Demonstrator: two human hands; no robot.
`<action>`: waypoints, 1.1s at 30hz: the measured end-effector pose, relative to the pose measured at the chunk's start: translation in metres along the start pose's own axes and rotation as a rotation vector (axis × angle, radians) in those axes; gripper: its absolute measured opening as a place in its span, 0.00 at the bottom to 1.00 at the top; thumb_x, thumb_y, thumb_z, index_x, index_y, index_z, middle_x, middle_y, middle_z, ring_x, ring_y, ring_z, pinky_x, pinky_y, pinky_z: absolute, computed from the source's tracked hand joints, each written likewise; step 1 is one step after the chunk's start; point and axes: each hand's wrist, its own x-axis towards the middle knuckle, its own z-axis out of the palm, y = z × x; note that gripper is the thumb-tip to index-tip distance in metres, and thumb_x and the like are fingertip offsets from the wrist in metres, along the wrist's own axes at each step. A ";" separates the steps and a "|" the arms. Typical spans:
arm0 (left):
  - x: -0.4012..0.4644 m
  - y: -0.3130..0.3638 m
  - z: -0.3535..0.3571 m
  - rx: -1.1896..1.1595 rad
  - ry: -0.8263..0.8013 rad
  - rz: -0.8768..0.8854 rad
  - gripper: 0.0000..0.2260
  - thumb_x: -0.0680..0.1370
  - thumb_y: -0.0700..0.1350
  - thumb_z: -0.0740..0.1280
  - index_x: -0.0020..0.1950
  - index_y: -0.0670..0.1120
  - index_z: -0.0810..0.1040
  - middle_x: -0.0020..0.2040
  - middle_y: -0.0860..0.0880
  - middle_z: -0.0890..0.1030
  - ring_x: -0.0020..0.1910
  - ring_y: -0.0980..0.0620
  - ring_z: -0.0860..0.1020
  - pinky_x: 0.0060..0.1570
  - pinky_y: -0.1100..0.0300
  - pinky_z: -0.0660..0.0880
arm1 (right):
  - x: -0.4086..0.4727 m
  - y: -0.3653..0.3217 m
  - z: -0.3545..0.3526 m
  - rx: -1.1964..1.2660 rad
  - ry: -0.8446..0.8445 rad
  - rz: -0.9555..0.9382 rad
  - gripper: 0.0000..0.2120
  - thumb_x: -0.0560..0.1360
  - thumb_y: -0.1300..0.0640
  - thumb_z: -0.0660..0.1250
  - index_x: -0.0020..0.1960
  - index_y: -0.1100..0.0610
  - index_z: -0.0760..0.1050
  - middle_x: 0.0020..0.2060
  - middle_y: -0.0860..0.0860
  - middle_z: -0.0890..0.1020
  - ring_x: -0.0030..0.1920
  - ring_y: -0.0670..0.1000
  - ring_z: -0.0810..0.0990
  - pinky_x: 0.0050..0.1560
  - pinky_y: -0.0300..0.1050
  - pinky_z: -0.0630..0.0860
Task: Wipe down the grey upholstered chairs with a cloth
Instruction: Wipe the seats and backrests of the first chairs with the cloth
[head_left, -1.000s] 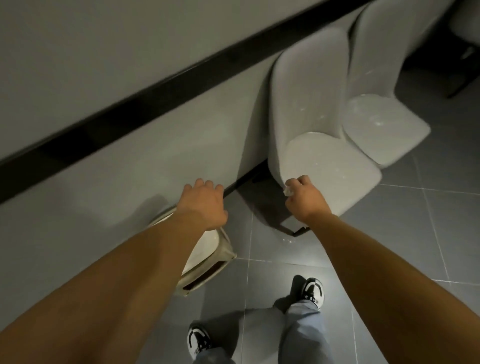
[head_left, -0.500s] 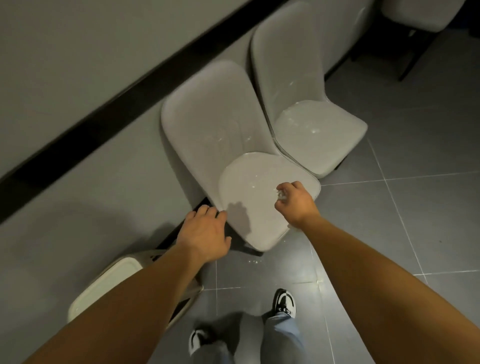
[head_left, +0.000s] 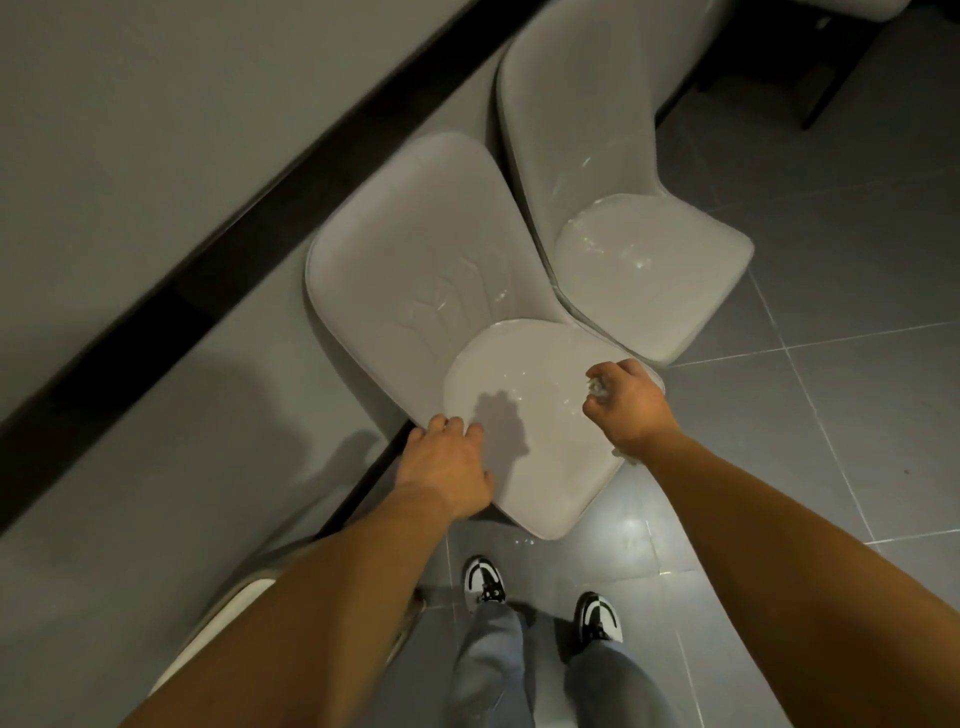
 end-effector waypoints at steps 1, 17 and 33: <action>0.006 -0.004 0.004 -0.006 -0.013 0.009 0.26 0.78 0.57 0.60 0.74 0.48 0.67 0.67 0.45 0.74 0.67 0.44 0.69 0.65 0.47 0.69 | 0.005 -0.003 0.005 0.010 0.000 0.016 0.18 0.72 0.53 0.67 0.62 0.50 0.75 0.58 0.49 0.72 0.46 0.54 0.77 0.43 0.42 0.74; 0.134 -0.036 0.104 -0.069 0.080 -0.109 0.26 0.81 0.59 0.56 0.75 0.47 0.65 0.73 0.45 0.68 0.73 0.44 0.63 0.72 0.47 0.63 | 0.116 0.056 0.125 -0.125 -0.048 -0.153 0.19 0.77 0.53 0.64 0.67 0.54 0.73 0.60 0.54 0.74 0.49 0.60 0.80 0.50 0.45 0.75; 0.308 -0.056 0.242 -0.018 0.244 -0.257 0.34 0.82 0.63 0.48 0.83 0.45 0.51 0.82 0.40 0.55 0.81 0.40 0.52 0.79 0.47 0.47 | 0.246 0.123 0.265 -0.473 0.067 -0.331 0.30 0.80 0.39 0.47 0.78 0.49 0.46 0.77 0.53 0.58 0.78 0.54 0.52 0.76 0.60 0.44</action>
